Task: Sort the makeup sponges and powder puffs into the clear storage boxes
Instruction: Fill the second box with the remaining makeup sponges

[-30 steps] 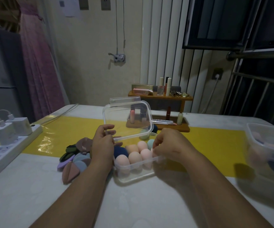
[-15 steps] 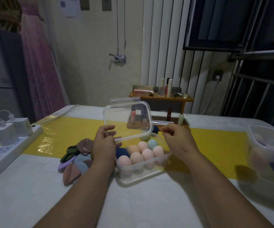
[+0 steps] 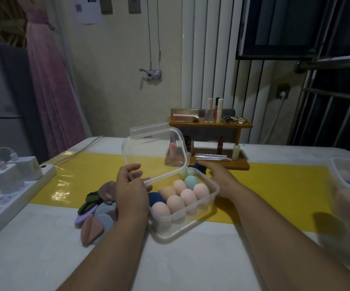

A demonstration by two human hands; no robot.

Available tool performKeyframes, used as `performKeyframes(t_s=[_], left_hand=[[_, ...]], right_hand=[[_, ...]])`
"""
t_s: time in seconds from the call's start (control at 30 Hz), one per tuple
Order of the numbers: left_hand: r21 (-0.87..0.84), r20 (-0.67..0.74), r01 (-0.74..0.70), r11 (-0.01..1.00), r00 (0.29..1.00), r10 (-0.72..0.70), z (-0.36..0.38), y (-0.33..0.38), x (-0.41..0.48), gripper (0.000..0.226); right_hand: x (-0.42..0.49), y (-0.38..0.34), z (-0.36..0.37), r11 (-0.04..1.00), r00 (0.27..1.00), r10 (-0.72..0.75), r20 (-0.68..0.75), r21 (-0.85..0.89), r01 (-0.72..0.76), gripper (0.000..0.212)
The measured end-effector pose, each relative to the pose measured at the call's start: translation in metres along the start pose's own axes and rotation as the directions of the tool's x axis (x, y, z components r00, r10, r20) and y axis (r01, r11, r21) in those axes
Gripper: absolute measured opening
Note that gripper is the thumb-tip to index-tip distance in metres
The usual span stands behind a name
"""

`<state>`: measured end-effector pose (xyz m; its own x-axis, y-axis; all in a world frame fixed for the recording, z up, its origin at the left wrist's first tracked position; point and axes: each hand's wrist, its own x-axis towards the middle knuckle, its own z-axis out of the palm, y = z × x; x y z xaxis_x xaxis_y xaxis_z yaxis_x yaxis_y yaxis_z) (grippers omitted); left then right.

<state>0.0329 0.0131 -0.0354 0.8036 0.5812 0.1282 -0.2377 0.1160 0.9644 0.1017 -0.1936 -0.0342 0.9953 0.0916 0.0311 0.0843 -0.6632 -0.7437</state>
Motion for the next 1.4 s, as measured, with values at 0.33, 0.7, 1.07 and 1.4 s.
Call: performKeyframes(t_s=[0.33, 0.7, 1.07, 1.4], left_hand=[[0.01, -0.007, 0.02, 1.0, 1.0, -0.02, -0.002, 0.001, 0.0, 0.048], [-0.02, 0.088, 0.067, 0.998, 0.994, -0.065, 0.0, 0.001, -0.001, 0.048], [-0.04, 0.139, 0.052, 0.998, 0.989, -0.046, 0.002, -0.003, -0.001, 0.05], [0.001, 0.14, 0.019, 1.0, 0.99, -0.019, 0.002, -0.007, 0.002, 0.049]], right_hand=[[0.013, 0.004, 0.006, 0.995, 0.998, 0.035, -0.052, 0.095, -0.03, 0.061], [-0.043, -0.015, -0.021, 0.868, 0.92, 0.032, -0.39, 0.467, 0.167, 0.022], [-0.089, -0.067, -0.013, 0.927, 0.957, -0.287, 0.044, 0.266, 0.265, 0.022], [-0.093, -0.082, 0.011, 0.969, 0.926, -0.163, 0.34, -0.122, 0.215, 0.015]])
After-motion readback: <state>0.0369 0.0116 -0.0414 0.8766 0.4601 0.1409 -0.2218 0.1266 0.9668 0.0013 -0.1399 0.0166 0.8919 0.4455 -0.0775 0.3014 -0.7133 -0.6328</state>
